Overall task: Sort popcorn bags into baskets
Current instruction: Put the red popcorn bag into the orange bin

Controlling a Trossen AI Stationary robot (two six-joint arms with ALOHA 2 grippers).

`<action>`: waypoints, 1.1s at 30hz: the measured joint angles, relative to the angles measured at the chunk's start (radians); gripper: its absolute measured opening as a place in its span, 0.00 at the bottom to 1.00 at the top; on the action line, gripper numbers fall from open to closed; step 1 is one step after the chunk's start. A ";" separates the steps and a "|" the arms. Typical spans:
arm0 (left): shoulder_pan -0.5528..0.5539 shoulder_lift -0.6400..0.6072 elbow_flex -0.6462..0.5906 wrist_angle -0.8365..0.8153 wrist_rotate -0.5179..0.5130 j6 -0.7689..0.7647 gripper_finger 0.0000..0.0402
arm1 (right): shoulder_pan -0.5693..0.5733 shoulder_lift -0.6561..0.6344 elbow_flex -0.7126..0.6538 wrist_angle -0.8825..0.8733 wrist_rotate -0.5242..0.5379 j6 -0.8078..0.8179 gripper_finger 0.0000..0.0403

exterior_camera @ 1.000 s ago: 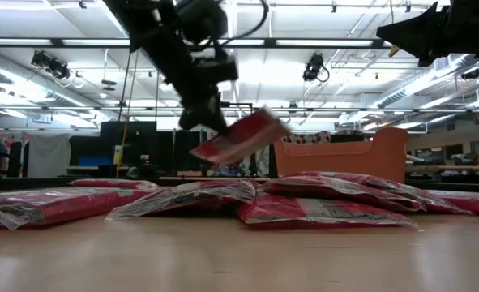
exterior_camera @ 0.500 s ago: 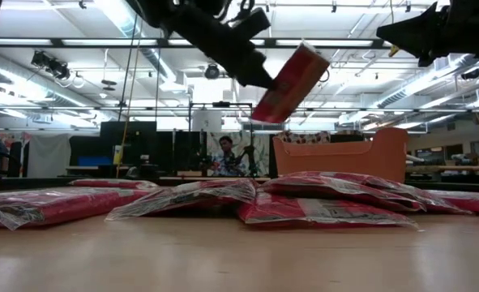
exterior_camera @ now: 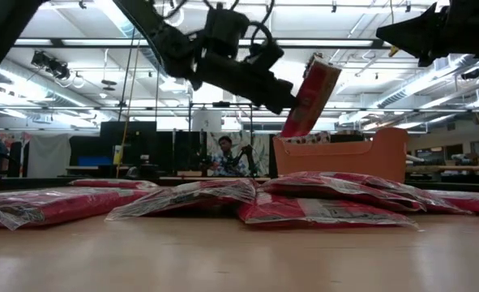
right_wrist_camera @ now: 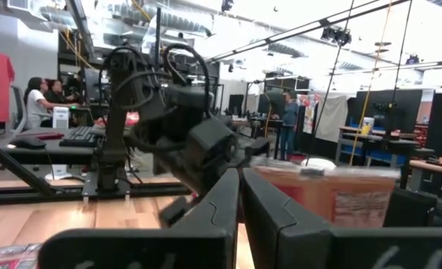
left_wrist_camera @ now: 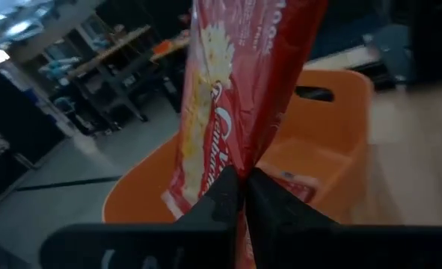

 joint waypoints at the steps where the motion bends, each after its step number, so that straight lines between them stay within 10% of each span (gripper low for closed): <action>1: 0.004 0.011 0.000 0.021 -0.005 -0.007 0.04 | 0.000 0.000 0.000 0.000 0.000 0.000 0.06; 20: 0.015 0.275 0.292 -0.057 -0.109 -0.024 0.04 | 0.000 0.000 0.000 0.000 -0.003 -0.002 0.06; 33: -0.026 0.243 0.346 -0.384 -0.126 0.009 0.44 | 0.000 0.000 0.000 -0.002 -0.001 -0.004 0.06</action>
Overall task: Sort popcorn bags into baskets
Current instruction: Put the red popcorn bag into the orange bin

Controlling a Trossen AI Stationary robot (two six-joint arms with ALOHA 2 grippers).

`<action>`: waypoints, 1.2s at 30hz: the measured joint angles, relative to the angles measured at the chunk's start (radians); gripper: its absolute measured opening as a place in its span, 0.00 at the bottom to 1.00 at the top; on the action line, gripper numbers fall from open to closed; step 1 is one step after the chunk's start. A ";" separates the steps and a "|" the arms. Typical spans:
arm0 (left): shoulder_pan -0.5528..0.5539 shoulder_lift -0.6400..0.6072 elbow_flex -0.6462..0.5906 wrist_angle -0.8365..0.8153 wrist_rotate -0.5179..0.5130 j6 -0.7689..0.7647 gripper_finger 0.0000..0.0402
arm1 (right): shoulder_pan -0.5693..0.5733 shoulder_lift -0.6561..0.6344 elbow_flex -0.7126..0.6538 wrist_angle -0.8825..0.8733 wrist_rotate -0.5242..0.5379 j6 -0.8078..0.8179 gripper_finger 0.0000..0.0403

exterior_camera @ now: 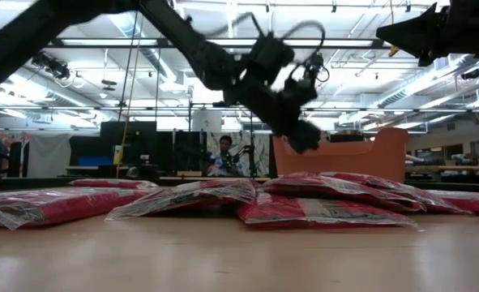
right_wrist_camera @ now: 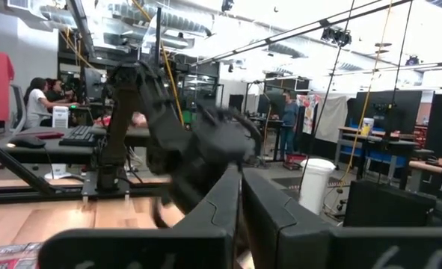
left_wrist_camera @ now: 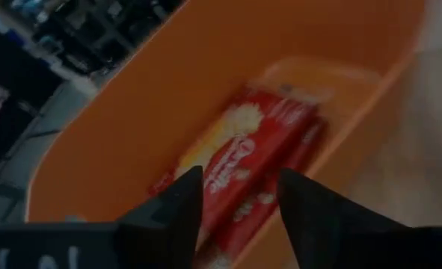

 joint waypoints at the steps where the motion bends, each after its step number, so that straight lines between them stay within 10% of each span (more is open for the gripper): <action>1: -0.007 -0.022 0.000 -0.036 0.000 0.001 0.45 | 0.000 0.000 0.000 -0.001 0.000 0.000 0.06; 22: -0.104 -0.548 -0.526 -0.174 -0.160 -0.034 0.35 | 0.001 0.000 0.000 -0.004 0.000 0.003 0.06; 36: -0.074 -0.859 -0.713 -0.613 -0.243 -0.342 0.35 | 0.001 0.000 0.000 0.002 -0.003 0.005 0.06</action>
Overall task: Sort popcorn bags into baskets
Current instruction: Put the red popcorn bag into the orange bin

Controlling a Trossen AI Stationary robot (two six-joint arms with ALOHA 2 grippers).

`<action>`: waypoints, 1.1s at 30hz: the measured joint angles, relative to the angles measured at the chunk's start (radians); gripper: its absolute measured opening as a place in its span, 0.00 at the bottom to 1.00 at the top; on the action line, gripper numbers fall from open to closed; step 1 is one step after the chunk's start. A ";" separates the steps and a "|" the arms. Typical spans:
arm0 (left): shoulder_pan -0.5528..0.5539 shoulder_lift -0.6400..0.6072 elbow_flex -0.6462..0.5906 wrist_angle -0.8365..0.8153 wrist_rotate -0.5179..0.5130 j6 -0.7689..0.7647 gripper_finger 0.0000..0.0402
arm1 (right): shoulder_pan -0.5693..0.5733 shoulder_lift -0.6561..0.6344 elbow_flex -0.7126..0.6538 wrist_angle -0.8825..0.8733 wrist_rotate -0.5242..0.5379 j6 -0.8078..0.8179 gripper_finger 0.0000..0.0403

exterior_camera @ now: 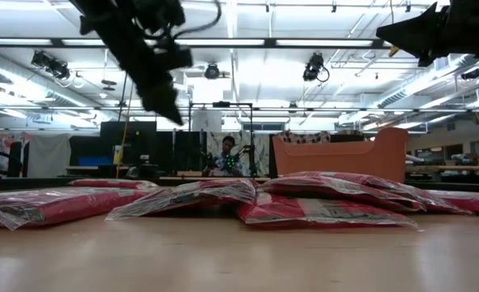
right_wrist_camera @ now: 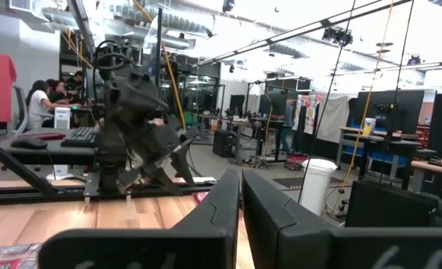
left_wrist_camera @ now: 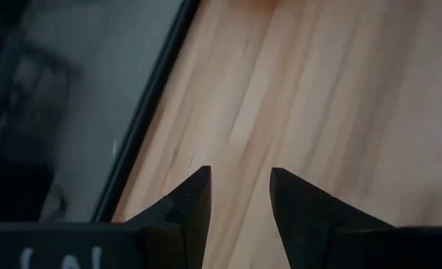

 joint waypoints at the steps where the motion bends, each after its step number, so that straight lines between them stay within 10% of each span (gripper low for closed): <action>1: 0.016 -0.003 -0.001 -0.053 -0.001 -0.014 0.35 | 0.000 0.000 0.000 0.001 -0.002 0.001 0.06; 5: 0.078 0.000 -0.001 -0.217 0.058 -0.086 0.35 | 0.000 0.000 0.000 0.002 -0.013 0.006 0.06; 11: 0.050 0.006 -0.001 -0.274 0.421 -0.105 0.35 | 0.000 0.000 0.000 0.002 -0.017 0.002 0.06; 19: -0.013 0.006 -0.001 -0.411 0.071 -0.252 0.35 | -0.001 0.000 0.000 0.010 -0.023 0.006 0.06; 33: 0.234 0.046 -0.167 -0.190 0.030 0.266 0.43 | -0.001 0.007 0.000 0.015 -0.028 0.004 0.06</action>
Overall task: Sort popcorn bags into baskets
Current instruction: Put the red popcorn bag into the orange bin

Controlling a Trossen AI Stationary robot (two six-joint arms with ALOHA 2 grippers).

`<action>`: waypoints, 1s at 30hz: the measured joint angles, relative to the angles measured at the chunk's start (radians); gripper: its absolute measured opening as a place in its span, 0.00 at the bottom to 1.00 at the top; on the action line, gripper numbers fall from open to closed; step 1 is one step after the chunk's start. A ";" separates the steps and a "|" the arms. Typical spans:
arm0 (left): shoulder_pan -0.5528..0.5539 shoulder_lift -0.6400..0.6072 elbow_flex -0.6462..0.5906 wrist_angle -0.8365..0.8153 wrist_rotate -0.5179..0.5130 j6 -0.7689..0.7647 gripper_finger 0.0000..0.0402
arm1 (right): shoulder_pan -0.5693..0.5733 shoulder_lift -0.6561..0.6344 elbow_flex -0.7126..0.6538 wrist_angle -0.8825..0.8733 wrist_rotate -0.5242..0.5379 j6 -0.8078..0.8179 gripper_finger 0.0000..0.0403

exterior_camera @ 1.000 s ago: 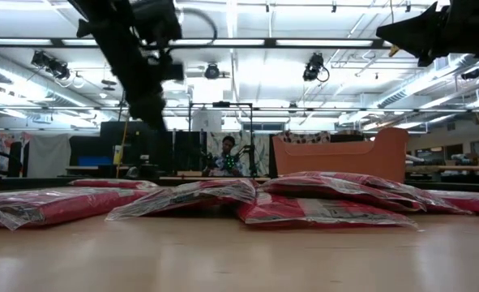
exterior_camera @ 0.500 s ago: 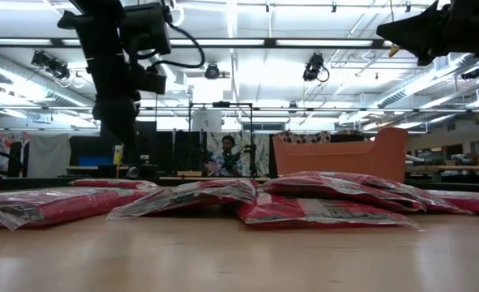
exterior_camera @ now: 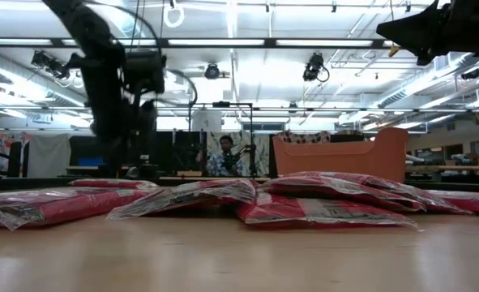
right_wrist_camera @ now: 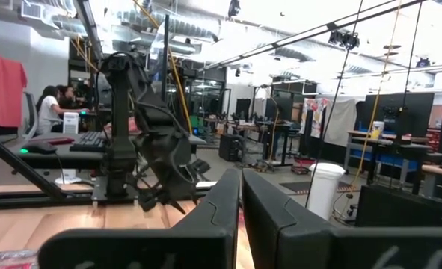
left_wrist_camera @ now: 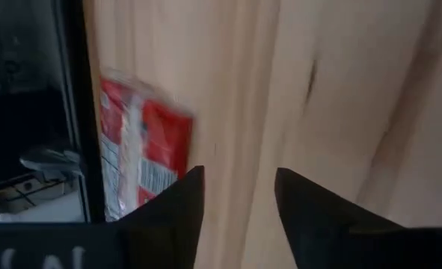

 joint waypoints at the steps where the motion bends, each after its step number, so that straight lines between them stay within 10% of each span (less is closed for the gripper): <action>1: 0.017 0.001 -0.012 0.029 0.002 0.023 0.45 | 0.000 0.001 0.000 0.000 0.000 -0.002 0.06; 9: 0.156 0.023 -0.048 0.141 0.002 0.092 0.60 | 0.000 0.002 0.000 0.000 0.003 -0.009 0.06; 30: 0.270 0.274 -0.045 0.297 -0.218 0.223 0.48 | 0.000 0.002 0.000 0.000 0.000 -0.009 0.06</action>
